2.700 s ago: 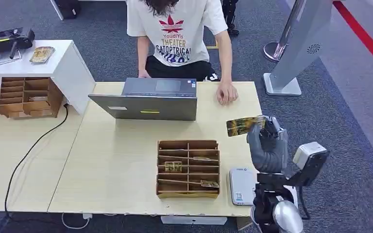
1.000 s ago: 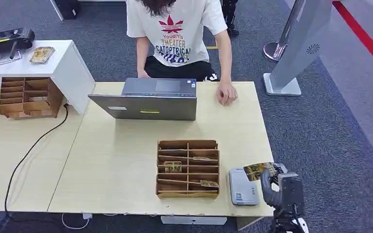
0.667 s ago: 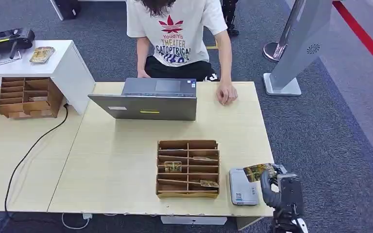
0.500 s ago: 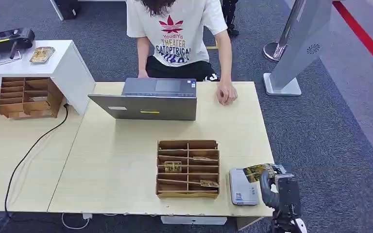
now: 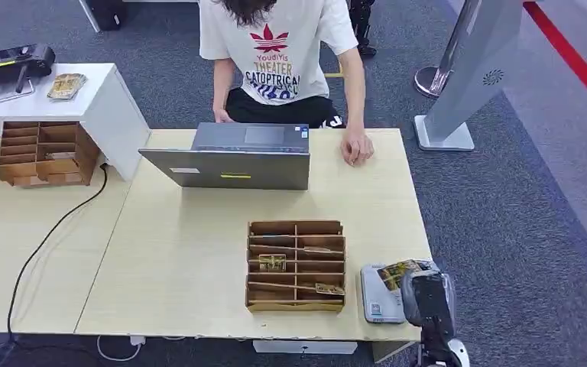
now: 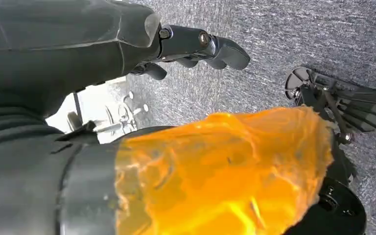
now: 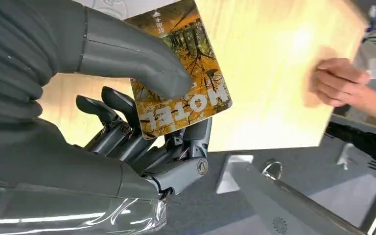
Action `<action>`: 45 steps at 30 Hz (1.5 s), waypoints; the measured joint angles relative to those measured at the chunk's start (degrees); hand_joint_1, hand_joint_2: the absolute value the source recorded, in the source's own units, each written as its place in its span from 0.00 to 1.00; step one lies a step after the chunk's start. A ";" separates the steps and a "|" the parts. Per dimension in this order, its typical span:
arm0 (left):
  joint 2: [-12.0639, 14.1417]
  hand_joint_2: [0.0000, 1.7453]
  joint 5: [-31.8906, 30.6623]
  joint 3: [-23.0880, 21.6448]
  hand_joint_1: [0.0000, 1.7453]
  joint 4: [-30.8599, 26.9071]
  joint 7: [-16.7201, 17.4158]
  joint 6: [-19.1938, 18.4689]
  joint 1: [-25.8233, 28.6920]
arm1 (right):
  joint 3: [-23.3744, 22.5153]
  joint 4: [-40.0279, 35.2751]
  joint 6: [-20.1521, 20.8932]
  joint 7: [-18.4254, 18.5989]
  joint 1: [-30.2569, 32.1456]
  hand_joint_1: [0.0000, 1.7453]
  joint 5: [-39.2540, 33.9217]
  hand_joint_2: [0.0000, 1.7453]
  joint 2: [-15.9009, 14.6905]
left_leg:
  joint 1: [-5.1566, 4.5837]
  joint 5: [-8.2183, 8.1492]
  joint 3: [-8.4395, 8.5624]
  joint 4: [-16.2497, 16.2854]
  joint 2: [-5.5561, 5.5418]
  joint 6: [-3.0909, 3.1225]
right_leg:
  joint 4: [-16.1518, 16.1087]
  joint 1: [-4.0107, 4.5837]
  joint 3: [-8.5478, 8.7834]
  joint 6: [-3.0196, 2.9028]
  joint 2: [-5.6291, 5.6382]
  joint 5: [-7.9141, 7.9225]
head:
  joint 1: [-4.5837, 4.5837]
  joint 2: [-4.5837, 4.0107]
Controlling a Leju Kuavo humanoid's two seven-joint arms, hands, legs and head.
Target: Pass the card to the sensor for recognition and then transmit it.
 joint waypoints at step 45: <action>0.00 0.00 0.20 0.00 0.00 0.00 0.09 0.02 0.00 | -0.13 9.70 -3.52 3.87 -2.42 1.00 13.99 1.00 1.27 | 0.00 0.00 0.02 0.00 0.00 0.00 | 0.00 0.00 0.01 0.00 0.01 0.00 | -0.02 0.00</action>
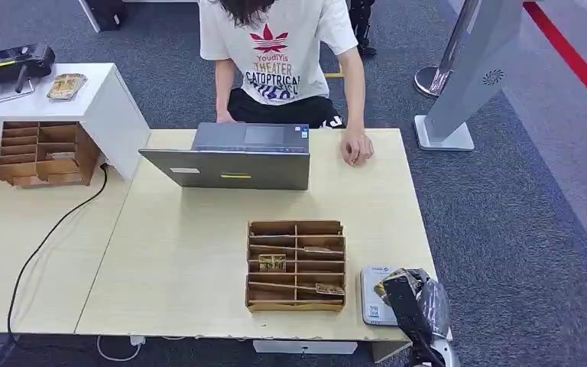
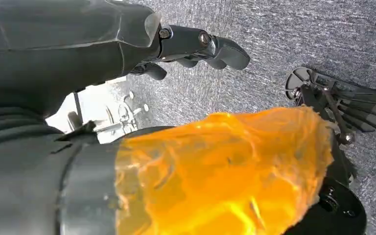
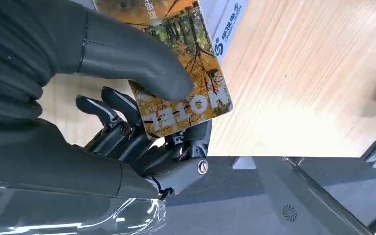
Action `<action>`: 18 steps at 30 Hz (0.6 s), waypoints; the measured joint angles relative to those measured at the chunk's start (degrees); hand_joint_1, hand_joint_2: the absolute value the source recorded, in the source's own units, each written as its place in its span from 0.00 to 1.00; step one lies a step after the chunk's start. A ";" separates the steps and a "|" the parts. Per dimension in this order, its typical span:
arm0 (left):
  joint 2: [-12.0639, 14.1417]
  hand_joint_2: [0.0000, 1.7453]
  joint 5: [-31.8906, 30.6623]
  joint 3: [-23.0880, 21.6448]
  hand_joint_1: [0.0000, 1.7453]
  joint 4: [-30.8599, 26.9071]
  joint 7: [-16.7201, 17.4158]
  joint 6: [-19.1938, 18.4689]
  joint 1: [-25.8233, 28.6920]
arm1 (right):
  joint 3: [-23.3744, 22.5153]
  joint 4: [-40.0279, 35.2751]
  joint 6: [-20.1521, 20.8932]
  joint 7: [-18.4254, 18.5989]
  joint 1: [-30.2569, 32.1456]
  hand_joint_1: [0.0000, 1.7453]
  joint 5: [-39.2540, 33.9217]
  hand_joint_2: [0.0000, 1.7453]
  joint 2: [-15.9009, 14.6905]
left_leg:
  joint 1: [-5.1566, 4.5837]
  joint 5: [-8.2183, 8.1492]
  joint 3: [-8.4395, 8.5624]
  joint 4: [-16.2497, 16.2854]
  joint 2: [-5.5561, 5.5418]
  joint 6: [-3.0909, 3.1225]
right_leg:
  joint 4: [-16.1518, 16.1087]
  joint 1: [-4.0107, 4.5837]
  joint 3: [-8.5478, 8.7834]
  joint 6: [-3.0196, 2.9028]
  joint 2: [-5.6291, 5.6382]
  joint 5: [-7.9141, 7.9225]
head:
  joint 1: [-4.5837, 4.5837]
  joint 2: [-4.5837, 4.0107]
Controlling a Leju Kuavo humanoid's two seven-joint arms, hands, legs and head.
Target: Pass the card to the sensor for recognition and then transmit it.
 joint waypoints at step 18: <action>0.00 0.00 -0.35 0.00 0.00 0.00 -0.02 0.00 0.00 | 0.04 0.04 -0.50 0.33 0.35 1.00 1.73 1.00 0.11 | 0.00 0.00 0.00 0.00 0.00 0.00 | 0.00 0.00 0.00 0.00 0.00 0.00 | 0.02 0.00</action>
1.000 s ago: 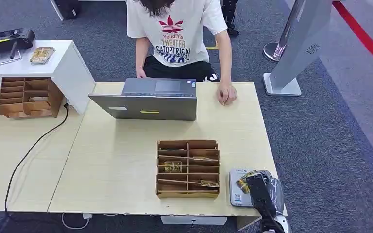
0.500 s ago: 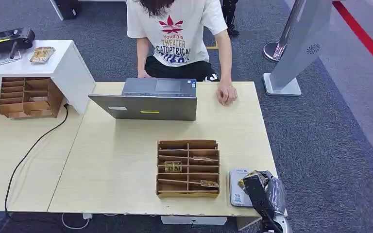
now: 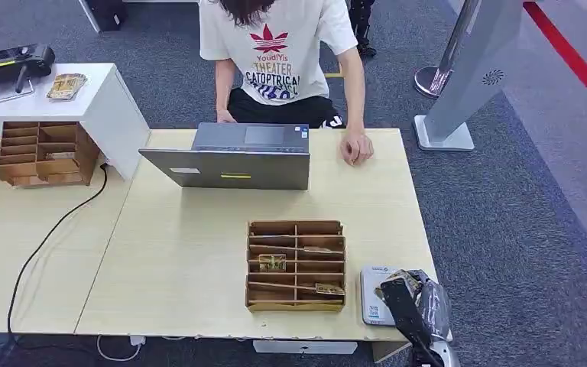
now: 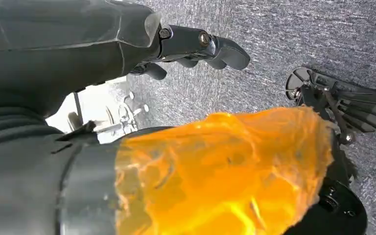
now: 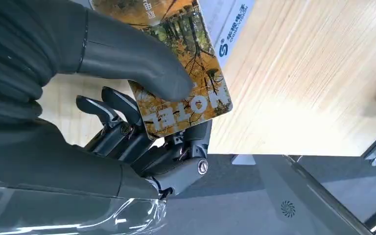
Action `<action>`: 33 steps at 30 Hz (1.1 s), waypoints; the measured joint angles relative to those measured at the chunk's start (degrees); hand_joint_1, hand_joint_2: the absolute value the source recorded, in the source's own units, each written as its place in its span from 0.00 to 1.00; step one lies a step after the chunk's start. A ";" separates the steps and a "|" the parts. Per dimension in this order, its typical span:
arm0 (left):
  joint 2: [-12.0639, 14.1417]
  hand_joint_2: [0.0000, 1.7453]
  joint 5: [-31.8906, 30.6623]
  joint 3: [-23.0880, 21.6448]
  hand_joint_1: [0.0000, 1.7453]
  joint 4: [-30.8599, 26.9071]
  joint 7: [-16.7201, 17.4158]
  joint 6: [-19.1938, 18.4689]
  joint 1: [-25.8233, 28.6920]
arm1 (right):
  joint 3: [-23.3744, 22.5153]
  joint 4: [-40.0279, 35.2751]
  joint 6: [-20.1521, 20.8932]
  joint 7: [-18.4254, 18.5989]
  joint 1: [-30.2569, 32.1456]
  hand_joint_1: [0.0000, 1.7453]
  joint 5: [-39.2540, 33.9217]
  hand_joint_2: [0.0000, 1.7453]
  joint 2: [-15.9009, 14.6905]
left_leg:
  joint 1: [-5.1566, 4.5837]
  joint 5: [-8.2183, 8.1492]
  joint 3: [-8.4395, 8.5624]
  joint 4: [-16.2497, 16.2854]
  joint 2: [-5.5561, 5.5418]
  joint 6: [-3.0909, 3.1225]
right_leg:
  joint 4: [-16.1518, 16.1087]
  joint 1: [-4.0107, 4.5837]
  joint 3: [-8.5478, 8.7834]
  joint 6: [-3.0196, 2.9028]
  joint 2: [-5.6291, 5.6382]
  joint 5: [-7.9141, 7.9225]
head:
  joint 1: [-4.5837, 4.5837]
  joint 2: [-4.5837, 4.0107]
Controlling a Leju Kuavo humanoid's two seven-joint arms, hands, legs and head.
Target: Pass the card to the sensor for recognition and then transmit it.
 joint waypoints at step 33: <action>-0.02 0.00 -1.16 -0.09 0.00 0.00 0.22 0.00 0.00 | 1.40 1.01 -0.20 0.04 -0.34 1.00 -0.94 1.00 0.02 | 0.00 0.00 0.01 0.00 0.00 0.00 | 0.00 0.00 0.01 0.00 0.00 0.00 | 0.00 0.00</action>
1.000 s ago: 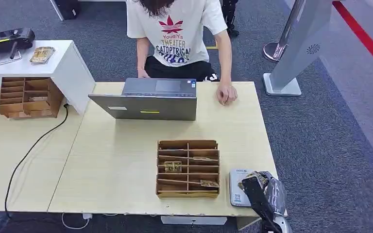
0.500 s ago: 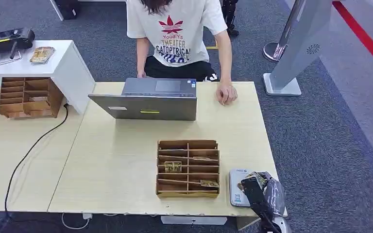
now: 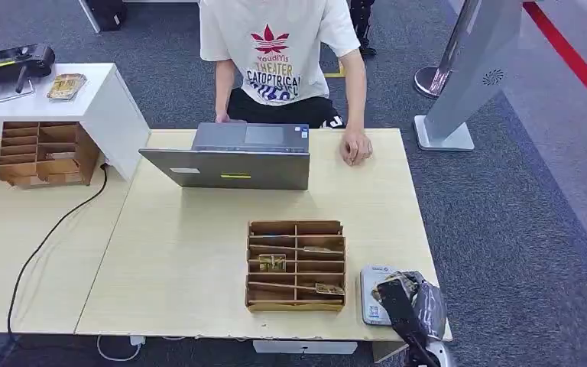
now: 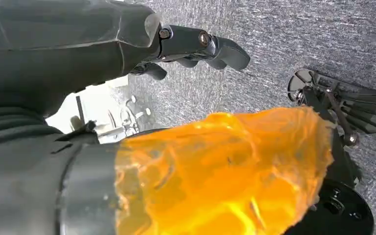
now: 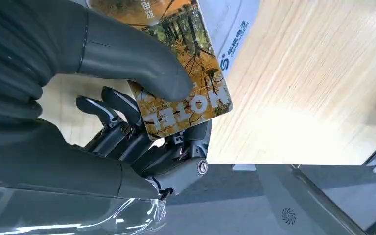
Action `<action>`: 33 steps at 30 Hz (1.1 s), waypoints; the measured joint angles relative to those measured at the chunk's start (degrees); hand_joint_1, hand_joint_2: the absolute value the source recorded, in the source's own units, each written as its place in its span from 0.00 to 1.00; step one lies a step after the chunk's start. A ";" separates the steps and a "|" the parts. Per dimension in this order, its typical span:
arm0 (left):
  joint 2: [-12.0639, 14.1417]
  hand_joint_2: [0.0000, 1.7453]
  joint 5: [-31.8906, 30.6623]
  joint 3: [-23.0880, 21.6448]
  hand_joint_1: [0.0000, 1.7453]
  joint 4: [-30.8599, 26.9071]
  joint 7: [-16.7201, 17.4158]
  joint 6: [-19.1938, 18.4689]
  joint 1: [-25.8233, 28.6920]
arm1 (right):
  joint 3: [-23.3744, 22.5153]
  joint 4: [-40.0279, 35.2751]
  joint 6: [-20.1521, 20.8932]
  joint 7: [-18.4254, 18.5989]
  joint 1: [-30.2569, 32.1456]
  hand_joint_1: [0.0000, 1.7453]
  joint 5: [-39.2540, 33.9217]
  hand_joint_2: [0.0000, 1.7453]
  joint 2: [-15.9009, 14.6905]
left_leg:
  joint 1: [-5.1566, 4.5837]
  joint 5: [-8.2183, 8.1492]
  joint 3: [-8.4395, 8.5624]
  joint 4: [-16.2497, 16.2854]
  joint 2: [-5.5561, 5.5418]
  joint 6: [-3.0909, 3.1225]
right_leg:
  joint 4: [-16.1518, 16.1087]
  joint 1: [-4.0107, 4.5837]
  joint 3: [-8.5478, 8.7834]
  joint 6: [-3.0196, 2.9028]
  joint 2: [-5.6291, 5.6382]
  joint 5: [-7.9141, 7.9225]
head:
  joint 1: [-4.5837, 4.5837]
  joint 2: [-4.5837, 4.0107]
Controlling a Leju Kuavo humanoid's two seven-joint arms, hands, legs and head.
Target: Pass the card to the sensor for recognition and then transmit it.
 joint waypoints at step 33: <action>0.00 0.00 -0.02 -0.02 0.00 0.00 0.13 -0.02 0.00 | 0.72 0.68 -0.83 0.00 -0.41 1.00 -0.52 1.00 -0.02 | 0.00 0.00 0.02 0.00 0.00 0.00 | 0.00 0.00 0.02 0.00 0.00 0.00 | 0.00 0.00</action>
